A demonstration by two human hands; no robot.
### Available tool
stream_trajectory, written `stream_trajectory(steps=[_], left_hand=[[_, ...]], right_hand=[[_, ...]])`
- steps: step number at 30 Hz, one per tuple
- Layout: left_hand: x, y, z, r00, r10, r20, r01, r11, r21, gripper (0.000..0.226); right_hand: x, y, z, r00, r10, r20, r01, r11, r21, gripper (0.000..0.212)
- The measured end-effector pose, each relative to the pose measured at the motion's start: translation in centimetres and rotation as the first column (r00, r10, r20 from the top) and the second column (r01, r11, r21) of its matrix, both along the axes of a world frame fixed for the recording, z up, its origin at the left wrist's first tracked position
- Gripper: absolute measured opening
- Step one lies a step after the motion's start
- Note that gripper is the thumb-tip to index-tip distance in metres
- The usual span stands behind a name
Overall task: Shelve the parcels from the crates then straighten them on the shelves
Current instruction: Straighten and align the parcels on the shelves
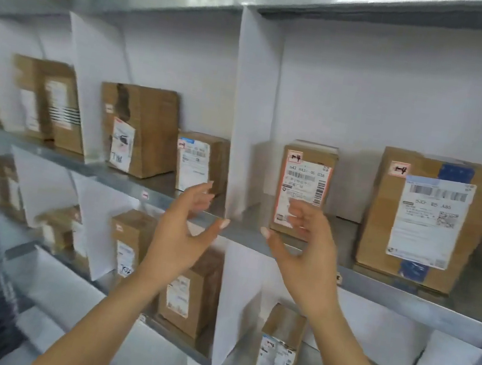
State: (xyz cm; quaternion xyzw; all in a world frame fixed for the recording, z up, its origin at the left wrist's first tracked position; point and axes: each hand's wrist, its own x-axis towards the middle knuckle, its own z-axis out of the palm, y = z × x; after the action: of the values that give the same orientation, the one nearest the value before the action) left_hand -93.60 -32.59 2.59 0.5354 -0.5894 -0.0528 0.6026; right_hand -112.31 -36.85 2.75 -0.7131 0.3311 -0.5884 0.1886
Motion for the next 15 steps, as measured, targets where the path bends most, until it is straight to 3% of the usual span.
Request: stream_trajectory(steps=[5,15], left_hand=[[12.8,4.1,-0.5,0.988,0.146,-0.056,-0.144,0.989,0.030,0.057],[36.5,12.1,-0.9,0.927,0.375,-0.001,-0.374,0.924,0.074,0.059]], right_hand=[[13.0,1.2,-1.2,0.985,0.166,-0.036,-0.163,0.984,0.071,0.051],[38.6,3.7,-2.1,0.923,0.378,-0.072,-0.358,0.912,0.199,0.052]])
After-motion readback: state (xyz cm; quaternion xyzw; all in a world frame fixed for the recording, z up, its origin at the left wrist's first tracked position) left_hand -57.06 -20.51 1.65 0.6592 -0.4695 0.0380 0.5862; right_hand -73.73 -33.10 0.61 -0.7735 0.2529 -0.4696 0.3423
